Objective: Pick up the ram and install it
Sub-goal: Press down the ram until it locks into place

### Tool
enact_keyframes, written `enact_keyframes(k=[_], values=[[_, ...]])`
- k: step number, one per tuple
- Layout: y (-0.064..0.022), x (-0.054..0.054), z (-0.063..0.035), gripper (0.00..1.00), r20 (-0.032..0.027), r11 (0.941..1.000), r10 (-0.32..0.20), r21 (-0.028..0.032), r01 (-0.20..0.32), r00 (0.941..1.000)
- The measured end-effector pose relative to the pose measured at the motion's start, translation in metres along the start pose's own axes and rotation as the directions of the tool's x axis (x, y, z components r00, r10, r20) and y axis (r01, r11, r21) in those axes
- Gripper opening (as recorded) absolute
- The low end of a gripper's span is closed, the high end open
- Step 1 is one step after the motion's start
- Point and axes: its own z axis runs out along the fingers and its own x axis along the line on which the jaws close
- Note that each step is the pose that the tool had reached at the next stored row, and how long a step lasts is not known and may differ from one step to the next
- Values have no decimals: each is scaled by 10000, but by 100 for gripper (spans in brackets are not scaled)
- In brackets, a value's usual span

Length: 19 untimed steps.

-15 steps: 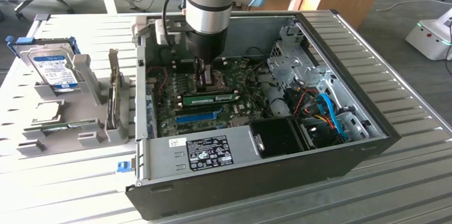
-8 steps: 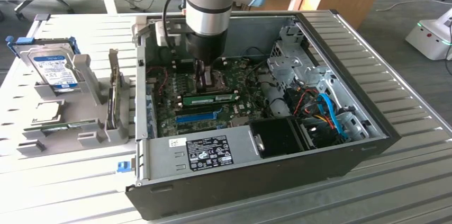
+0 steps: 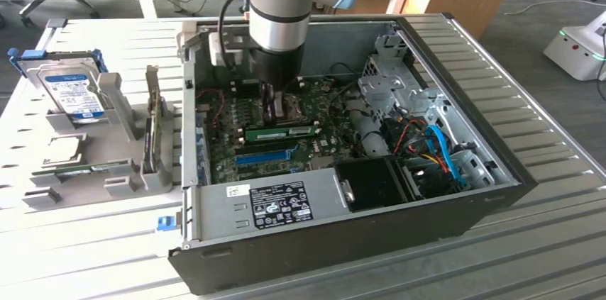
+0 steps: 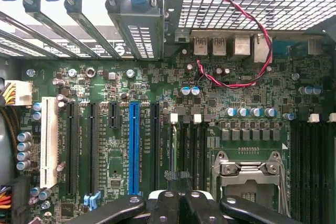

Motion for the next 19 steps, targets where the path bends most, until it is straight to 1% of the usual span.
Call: enact_keyframes(k=[9, 19], values=[[-2, 2, 71, 11, 0, 10000, 0, 0, 0, 10000], [-3, 2, 91, 11, -1, 10000, 0, 0, 0, 10000]])
